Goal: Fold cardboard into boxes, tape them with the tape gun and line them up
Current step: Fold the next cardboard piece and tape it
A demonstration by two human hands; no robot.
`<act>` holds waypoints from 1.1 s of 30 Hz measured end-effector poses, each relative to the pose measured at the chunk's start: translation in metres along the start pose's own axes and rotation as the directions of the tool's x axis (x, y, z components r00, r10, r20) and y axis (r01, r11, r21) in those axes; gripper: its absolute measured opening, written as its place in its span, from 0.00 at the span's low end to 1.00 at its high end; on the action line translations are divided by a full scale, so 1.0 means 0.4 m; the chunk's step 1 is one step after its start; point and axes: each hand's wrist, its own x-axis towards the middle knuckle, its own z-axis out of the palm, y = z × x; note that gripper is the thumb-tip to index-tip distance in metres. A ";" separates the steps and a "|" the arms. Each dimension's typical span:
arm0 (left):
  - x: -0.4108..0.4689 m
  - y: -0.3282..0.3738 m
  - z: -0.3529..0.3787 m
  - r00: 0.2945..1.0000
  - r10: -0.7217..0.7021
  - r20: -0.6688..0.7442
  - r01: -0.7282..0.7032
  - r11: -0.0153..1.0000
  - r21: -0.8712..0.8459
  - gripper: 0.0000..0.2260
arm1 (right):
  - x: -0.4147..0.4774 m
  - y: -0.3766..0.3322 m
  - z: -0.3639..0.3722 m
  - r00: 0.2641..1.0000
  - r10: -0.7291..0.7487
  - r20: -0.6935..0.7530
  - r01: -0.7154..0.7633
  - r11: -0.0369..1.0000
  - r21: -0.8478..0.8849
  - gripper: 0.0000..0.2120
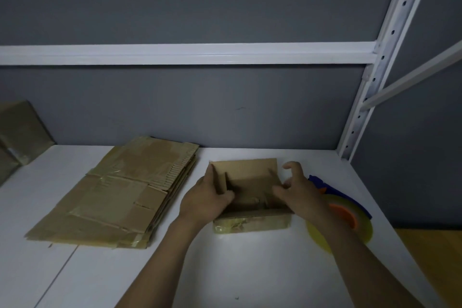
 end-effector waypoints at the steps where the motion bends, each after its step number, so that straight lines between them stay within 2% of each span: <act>1: 0.000 -0.008 -0.003 1.000 0.001 0.003 -0.001 0.995 -0.098 0.39 | -0.003 0.006 -0.008 1.000 -0.027 -0.010 0.027 1.000 0.013 0.23; 4: 0.000 -0.018 -0.003 0.999 0.014 -0.034 -0.026 0.930 -0.366 0.33 | 0.003 0.028 -0.031 0.995 -0.098 0.008 0.097 0.995 0.030 0.14; 6: -0.003 -0.015 0.000 0.997 0.019 -0.071 -0.051 0.872 -0.487 0.30 | -0.002 0.033 -0.046 0.985 -0.159 0.070 0.156 0.986 0.052 0.12; 8: -0.011 -0.010 0.001 0.995 0.032 -0.096 -0.081 0.819 -0.567 0.27 | -0.014 0.035 -0.061 0.976 -0.177 0.130 0.156 0.975 0.158 0.13; 11: -0.022 -0.009 0.002 0.990 0.055 -0.133 -0.125 0.790 -0.600 0.24 | -0.030 0.055 -0.089 0.957 -0.185 0.223 0.109 0.943 0.314 0.07; 14: -0.017 -0.013 0.004 0.987 0.069 -0.144 -0.144 0.774 -0.616 0.22 | -0.033 0.077 -0.100 0.898 -0.157 0.411 0.056 0.967 0.247 0.24; 15: -0.014 -0.016 0.006 0.988 0.073 -0.139 -0.144 0.770 -0.622 0.22 | -0.033 0.078 -0.100 0.895 -0.144 0.422 0.058 0.976 0.209 0.27; 16: -0.008 -0.019 0.007 0.988 0.076 -0.131 -0.142 0.766 -0.627 0.22 | -0.031 0.078 -0.097 0.908 -0.144 0.394 0.081 0.982 0.172 0.26; 18: -0.001 -0.027 0.009 0.989 0.081 -0.121 -0.140 0.752 -0.644 0.24 | -0.029 0.076 -0.091 0.940 -0.173 0.294 0.141 0.982 0.127 0.18; 21: 0.001 -0.027 0.002 0.990 0.066 -0.122 -0.132 0.728 -0.673 0.25 | -0.024 0.075 -0.081 0.948 -0.252 0.192 0.234 0.966 0.111 0.07; 24: 0.000 -0.025 -0.004 0.996 0.044 -0.076 -0.086 0.669 -0.738 0.25 | -0.011 0.084 -0.050 0.959 -0.273 0.075 0.268 0.961 0.067 0.08; 26: -0.004 -0.041 -0.005 0.997 0.074 -0.012 -0.059 0.668 -0.742 0.24 | 0.001 0.097 -0.024 0.964 -0.266 -0.013 0.267 0.964 0.011 0.09; 27: -0.007 -0.055 -0.005 0.993 0.116 0.019 -0.067 0.693 -0.718 0.29 | 0.003 0.101 -0.013 0.962 -0.269 -0.048 0.269 0.963 -0.005 0.09; 29: -0.008 -0.082 0.003 0.978 0.193 0.075 -0.097 0.747 -0.658 0.43 | 0.001 0.108 0.003 0.964 -0.253 -0.081 0.257 0.966 0.037 0.04; 31: -0.007 -0.096 0.019 0.977 0.202 0.074 -0.119 0.793 -0.597 0.53 | -0.007 0.118 0.021 0.973 -0.210 -0.092 0.223 0.961 0.166 0.20; 33: -0.007 -0.099 0.037 0.984 0.179 0.023 -0.135 0.813 -0.566 0.54 | -0.019 0.127 0.036 0.974 -0.174 -0.145 0.206 0.947 0.247 0.30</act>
